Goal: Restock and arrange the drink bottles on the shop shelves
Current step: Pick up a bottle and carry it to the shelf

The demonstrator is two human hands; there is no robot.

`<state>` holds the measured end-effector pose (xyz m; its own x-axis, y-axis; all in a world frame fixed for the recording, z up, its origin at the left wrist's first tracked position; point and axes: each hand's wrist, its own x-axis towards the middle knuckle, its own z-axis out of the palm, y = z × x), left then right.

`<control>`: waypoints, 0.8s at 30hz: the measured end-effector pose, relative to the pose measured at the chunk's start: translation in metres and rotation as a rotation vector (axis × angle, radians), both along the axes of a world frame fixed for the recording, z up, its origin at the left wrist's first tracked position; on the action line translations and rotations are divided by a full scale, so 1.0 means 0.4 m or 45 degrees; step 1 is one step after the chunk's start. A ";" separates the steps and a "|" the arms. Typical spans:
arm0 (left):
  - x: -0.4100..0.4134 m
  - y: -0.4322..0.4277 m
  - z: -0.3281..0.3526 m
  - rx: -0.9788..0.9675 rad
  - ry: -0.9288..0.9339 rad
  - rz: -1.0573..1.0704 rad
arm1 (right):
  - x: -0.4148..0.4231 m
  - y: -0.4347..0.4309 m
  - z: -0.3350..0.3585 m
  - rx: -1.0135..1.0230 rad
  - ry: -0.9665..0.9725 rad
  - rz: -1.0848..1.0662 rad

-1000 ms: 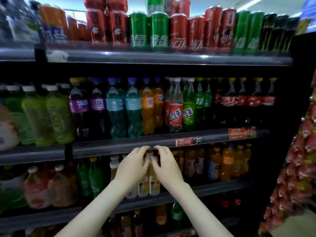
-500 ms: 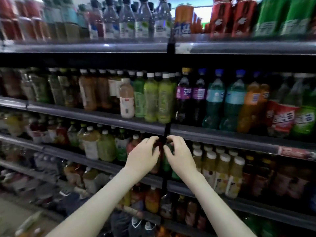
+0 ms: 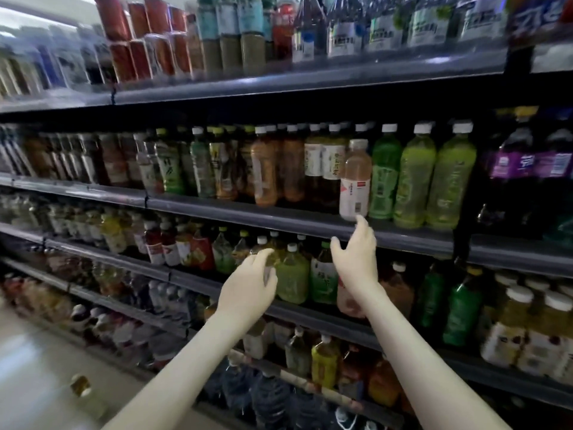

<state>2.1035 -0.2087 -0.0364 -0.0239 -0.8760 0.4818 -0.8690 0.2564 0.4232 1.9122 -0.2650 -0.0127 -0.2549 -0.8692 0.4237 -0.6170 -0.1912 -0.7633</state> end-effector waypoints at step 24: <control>0.190 -0.317 -0.078 -0.031 0.131 -0.124 | 0.055 -0.393 0.044 -0.396 -0.166 -0.296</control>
